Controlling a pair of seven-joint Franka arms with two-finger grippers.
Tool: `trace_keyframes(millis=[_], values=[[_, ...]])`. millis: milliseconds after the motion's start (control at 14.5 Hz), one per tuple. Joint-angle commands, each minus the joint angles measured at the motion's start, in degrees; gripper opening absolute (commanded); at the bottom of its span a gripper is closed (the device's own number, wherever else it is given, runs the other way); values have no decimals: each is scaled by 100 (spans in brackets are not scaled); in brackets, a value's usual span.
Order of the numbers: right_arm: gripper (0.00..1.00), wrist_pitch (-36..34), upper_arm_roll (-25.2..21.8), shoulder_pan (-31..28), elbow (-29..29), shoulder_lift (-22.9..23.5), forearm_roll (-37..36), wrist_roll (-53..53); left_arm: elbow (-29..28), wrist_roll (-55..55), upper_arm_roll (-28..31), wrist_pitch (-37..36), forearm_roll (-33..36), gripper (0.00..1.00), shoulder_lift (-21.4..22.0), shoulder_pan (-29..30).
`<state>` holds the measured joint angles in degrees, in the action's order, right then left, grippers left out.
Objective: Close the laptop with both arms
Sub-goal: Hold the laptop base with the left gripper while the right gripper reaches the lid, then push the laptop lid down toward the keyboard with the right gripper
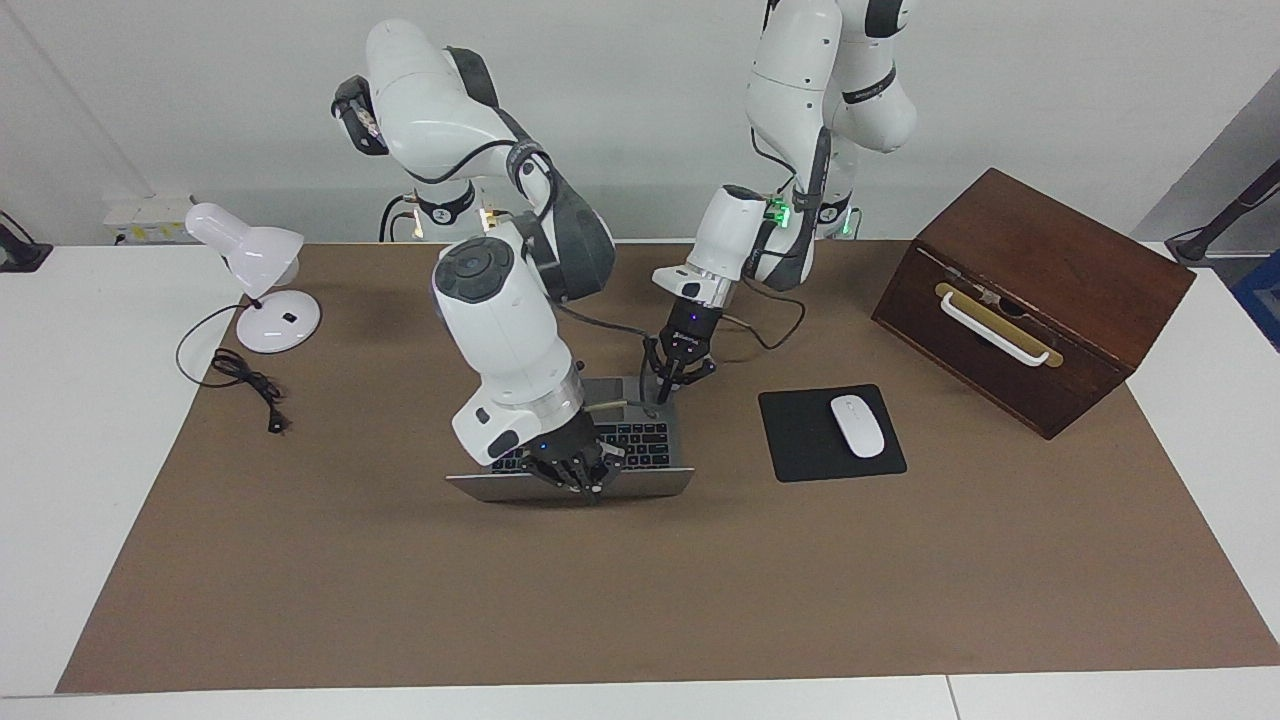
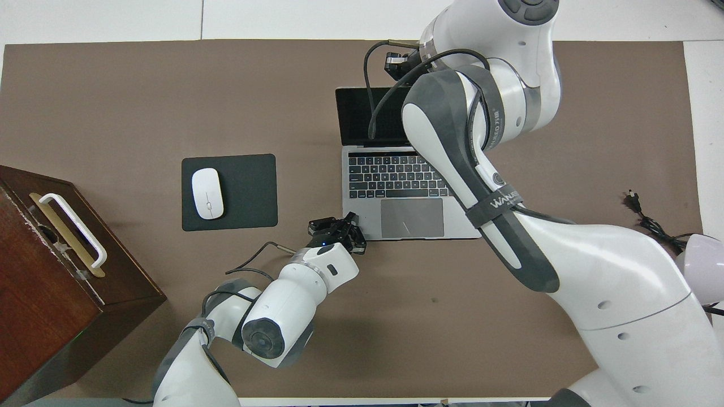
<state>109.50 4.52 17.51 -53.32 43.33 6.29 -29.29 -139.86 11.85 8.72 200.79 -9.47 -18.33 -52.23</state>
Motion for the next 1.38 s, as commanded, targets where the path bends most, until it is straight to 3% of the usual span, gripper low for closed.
trace_keyframes(millis=[0,207,621,1310], values=[[0,-603,58,-46,-29,-123,153,-260,-252,-139,112,-5,-90,0,22,-121],[0,-1114,67,-178,-239,-236,671,-279,-270,-262,112,4,-90,0,22,-121],[0,-1063,67,-178,-1908,-1080,707,-279,-270,-430,112,-5,-90,0,13,-121],[0,-1045,58,-362,-3799,-1951,690,-279,-279,-535,112,4,-90,0,13,-103]])
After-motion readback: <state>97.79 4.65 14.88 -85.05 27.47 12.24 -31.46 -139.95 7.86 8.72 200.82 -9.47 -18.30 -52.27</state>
